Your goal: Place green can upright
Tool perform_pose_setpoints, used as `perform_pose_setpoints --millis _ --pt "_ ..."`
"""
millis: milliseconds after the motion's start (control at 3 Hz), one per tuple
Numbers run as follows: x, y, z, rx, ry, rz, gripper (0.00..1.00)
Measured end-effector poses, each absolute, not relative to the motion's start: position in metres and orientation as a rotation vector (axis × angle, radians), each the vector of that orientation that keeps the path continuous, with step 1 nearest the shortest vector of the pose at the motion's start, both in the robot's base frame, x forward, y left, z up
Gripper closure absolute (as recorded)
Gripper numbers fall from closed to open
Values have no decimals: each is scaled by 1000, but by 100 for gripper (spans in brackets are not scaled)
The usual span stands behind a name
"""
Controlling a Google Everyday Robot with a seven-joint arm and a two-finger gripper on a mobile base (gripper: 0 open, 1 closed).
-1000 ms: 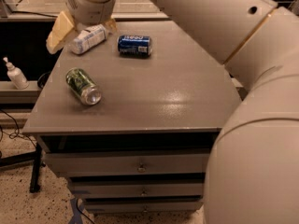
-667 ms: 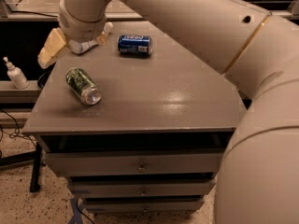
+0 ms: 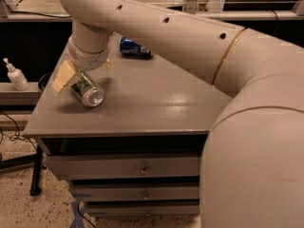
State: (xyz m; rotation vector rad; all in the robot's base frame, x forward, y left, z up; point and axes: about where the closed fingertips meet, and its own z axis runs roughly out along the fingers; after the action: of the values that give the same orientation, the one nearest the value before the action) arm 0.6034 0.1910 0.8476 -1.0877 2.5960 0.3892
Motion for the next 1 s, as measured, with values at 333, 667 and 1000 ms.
perform_pose_setpoints --millis 333,667,1000 --pt "610 186 835 -1078 2642 348 0" --pt "619 187 835 -1067 2677 273 18" --pt "631 188 847 -1050 2686 208 41"
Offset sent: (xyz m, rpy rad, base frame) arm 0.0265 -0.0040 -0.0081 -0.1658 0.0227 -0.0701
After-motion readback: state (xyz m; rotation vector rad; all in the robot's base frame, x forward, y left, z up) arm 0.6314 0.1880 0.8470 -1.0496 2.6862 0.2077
